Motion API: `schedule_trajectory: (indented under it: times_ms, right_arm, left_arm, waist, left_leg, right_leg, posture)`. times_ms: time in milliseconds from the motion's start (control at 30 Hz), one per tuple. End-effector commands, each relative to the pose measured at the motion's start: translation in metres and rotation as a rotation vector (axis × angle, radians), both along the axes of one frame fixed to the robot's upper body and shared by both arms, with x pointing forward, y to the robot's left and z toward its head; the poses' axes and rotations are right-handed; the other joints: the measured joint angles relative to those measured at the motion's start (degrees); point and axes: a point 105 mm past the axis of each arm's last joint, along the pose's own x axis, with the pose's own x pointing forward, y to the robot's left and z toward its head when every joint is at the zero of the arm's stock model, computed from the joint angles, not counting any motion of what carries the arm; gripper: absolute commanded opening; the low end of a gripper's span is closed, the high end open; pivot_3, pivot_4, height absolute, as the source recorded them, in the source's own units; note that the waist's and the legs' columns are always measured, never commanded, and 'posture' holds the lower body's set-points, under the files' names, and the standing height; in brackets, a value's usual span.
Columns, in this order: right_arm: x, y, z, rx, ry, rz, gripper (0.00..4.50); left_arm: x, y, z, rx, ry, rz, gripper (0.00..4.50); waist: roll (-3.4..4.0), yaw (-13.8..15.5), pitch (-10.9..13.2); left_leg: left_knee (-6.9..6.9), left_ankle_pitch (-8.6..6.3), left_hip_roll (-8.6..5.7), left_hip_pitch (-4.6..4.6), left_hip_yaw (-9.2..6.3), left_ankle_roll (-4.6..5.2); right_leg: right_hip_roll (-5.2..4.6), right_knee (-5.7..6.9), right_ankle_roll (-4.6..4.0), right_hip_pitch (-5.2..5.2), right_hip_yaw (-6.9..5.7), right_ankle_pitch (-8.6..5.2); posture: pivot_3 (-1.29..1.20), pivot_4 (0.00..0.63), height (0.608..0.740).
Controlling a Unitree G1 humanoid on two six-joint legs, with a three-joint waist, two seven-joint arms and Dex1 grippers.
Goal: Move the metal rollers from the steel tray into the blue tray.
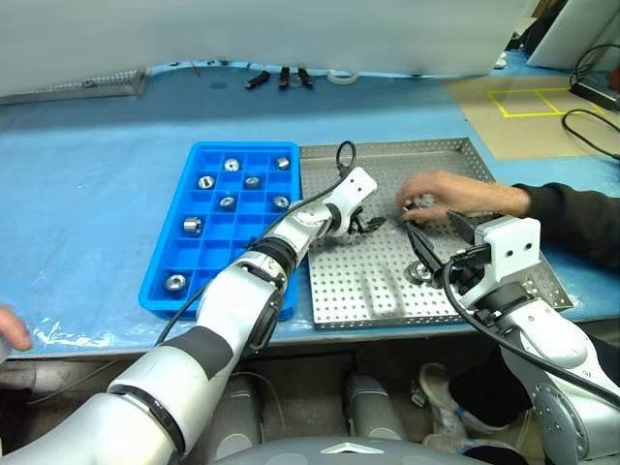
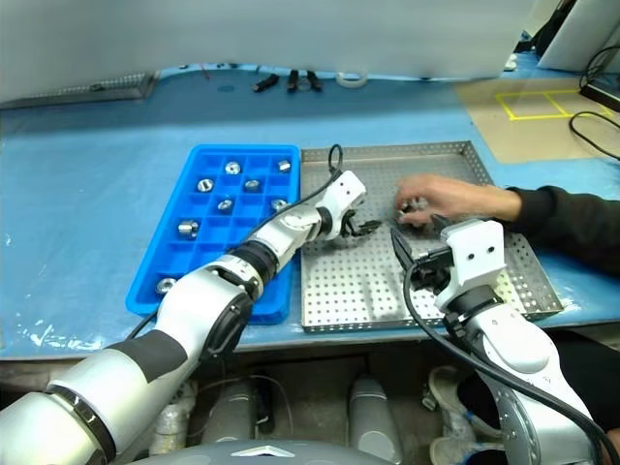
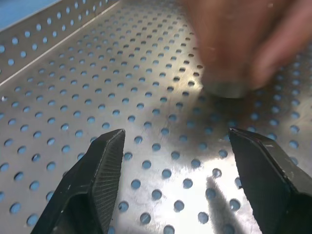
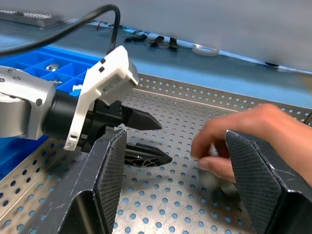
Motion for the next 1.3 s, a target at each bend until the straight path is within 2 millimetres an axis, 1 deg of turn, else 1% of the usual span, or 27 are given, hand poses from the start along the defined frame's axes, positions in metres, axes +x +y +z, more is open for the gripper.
schedule_trajectory:
  times_ms: [33,267,567,867,1000,1300]
  right_arm:
    - [0.003,0.006,0.009,-0.005,-0.053,0.033,3.39]
    - [0.012,0.007,0.009,-0.010,-0.061,0.061,3.39]
    - [0.013,0.008,0.009,-0.020,-0.063,0.068,3.39]
    - [0.013,0.008,0.010,-0.022,-0.066,0.063,3.39]
    - [0.015,0.009,0.010,-0.023,-0.065,0.070,3.39]
    - [0.025,0.012,0.012,-0.028,-0.075,0.105,3.39]
  left_arm:
    - [0.000,-0.007,0.022,-0.037,-0.077,-0.043,3.56]
    - [-0.001,-0.005,0.020,-0.037,-0.080,-0.049,3.56]
    - [-0.016,-0.014,0.012,-0.034,-0.068,-0.163,3.56]
    - [-0.017,-0.013,0.013,-0.035,-0.072,-0.171,3.56]
    - [-0.016,-0.012,0.018,-0.061,-0.064,-0.182,3.56]
    - [-0.015,-0.005,0.016,-0.054,-0.072,-0.181,3.56]
  waist:
    - [0.00,0.02,0.00]
    - [0.00,0.23,0.00]
    - [0.01,0.26,0.00]
    - [0.01,0.25,0.00]
    - [0.01,0.26,0.00]
    - [0.01,0.62,0.00]
  left_leg:
    - [-0.01,-0.01,0.00,0.00,0.01,0.01]
    - [-0.02,-0.02,0.00,-0.01,0.03,0.03]
    - [-0.02,-0.02,0.00,0.00,0.06,0.05]
    - [-0.01,-0.03,0.00,0.01,0.07,0.06]
    - [-0.01,-0.03,0.00,0.01,0.07,0.06]
    - [-0.02,-0.03,0.00,0.02,0.07,0.06]
  right_leg:
    - [0.00,-0.02,0.00,0.00,0.00,0.00]
    - [-0.02,-0.04,0.00,0.02,0.00,0.00]
    - [-0.04,-0.05,-0.02,0.04,0.00,0.02]
    - [-0.05,-0.05,-0.03,0.05,0.00,0.02]
    - [-0.05,-0.05,-0.03,0.04,0.01,0.02]
    - [-0.05,-0.05,-0.03,0.05,0.00,0.02]
  posture:
    - [-0.50,0.150,0.740]
    - [-0.47,0.150,0.740]
    - [-0.46,0.150,0.740]
    - [-0.46,0.150,0.740]
    - [-0.45,0.150,0.740]
    - [-0.39,0.150,0.740]
